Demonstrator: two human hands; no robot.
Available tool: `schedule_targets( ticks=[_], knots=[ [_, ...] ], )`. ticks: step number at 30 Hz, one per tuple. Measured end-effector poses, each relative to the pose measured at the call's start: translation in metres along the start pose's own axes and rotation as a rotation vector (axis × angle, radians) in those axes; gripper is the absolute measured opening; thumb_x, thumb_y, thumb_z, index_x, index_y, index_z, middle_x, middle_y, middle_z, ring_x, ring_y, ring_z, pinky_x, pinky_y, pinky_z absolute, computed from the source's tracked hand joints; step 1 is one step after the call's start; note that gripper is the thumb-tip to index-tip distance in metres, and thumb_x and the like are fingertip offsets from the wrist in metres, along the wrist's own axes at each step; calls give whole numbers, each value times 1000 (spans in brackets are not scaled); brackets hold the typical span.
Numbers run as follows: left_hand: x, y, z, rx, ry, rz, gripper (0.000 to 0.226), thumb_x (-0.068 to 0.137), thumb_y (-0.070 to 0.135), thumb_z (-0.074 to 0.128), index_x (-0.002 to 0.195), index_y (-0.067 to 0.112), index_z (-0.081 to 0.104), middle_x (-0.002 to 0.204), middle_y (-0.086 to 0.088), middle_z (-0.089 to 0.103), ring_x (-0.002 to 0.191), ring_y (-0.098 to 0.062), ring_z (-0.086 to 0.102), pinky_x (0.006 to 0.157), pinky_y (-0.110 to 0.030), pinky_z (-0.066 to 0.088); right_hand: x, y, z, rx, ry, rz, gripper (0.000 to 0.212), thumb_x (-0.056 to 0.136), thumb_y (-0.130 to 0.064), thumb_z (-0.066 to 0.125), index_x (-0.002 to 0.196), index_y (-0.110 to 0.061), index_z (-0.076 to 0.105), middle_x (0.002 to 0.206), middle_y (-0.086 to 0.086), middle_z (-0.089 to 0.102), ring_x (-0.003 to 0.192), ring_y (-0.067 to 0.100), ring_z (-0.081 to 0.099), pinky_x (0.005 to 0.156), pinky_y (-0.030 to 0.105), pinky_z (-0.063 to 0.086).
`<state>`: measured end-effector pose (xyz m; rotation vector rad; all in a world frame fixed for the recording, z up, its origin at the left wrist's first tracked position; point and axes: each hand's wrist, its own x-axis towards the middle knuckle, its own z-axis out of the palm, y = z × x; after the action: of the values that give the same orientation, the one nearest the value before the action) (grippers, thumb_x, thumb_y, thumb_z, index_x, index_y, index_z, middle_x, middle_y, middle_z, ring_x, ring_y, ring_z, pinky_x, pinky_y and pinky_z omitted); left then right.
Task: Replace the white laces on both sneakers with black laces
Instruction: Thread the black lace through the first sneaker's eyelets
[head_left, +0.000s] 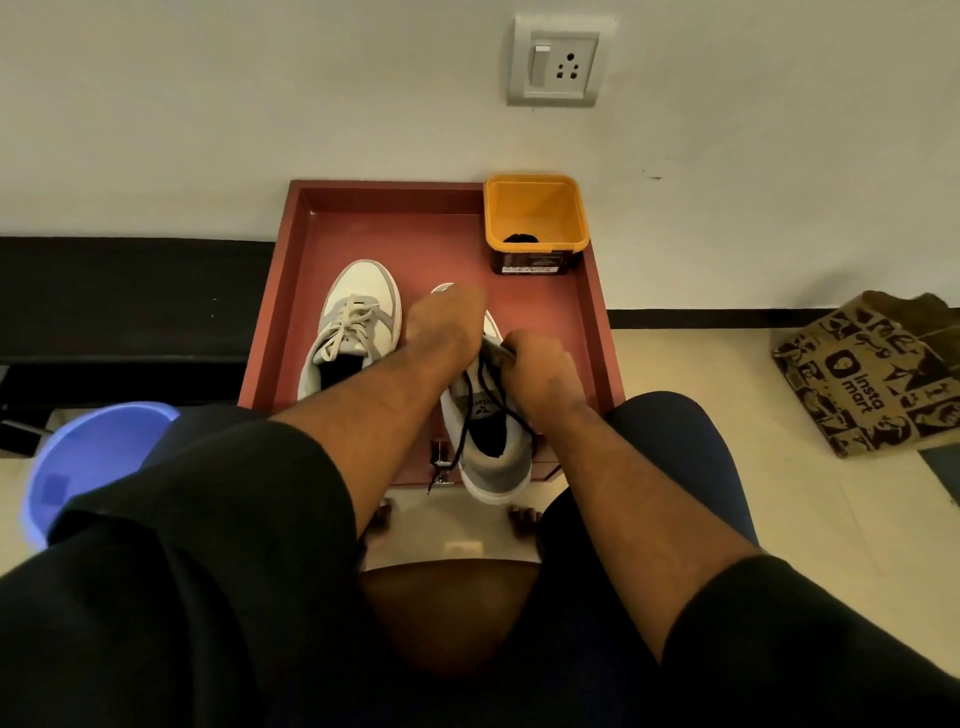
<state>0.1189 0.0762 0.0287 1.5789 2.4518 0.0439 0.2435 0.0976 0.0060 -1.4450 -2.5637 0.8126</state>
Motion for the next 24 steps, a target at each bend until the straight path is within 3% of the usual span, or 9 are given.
schedule_targets(
  ticks=[4,9,13,15,17,18,20,22,24],
  knots=[
    [1,-8,8,-21,14,60,16,90,5,48,100,5,59,111,-17,62,103,-38,60,75,-39,44,2,2,4,20,16,55,16,94,-19,50,94,-11,64,84,6,65,69,21,57,58,27,42],
    [-1,-28,12,-328,-10,-45,10,78,15,65,78,5,61,91,-15,67,87,-33,63,67,-32,45,1,1,3,42,14,100,16,94,-19,50,97,-11,63,86,7,64,74,24,60,58,29,42],
    [-26,-32,16,-569,-1,-107,24,79,29,71,94,11,70,91,-4,67,87,-21,62,74,-30,46,-5,2,1,160,30,37,19,92,-23,59,107,-14,63,103,5,64,93,22,60,72,30,46],
    [-47,-33,24,-630,-2,-146,33,80,31,70,109,15,67,92,-3,67,88,-22,63,76,-30,47,-11,-1,0,170,99,-48,23,87,-25,66,108,-18,61,118,2,56,108,20,53,86,30,44],
    [-62,-34,31,-717,26,-205,31,83,27,67,112,18,64,89,-7,68,87,-25,65,72,-30,47,-17,-6,3,8,136,-111,16,85,-30,69,96,-21,64,132,4,47,127,23,41,107,47,35],
    [-68,-34,33,-764,47,-241,28,83,25,67,109,17,65,87,-8,67,86,-25,65,70,-29,46,-20,-8,7,-94,89,-106,17,85,-35,69,95,-21,67,143,5,39,138,27,29,113,57,21],
    [-73,-31,32,-807,68,-280,5,81,23,68,79,19,65,75,-11,66,73,-26,65,62,-33,50,-25,-11,15,-243,-37,-63,24,85,-44,65,96,-22,70,157,5,19,147,36,5,114,65,2],
    [-73,-30,33,-780,107,-263,26,79,20,66,57,10,56,63,-19,62,56,-26,58,57,-44,51,-28,-13,18,-238,-85,-31,18,86,-36,64,94,-22,71,161,4,11,147,39,-3,113,66,-1],
    [-74,-30,33,-717,154,-262,29,81,18,62,59,1,56,59,-20,58,53,-26,52,55,-45,47,-30,-12,18,-141,-101,-6,17,86,-25,64,101,-18,69,161,3,11,147,38,-5,114,66,0]
  ],
)
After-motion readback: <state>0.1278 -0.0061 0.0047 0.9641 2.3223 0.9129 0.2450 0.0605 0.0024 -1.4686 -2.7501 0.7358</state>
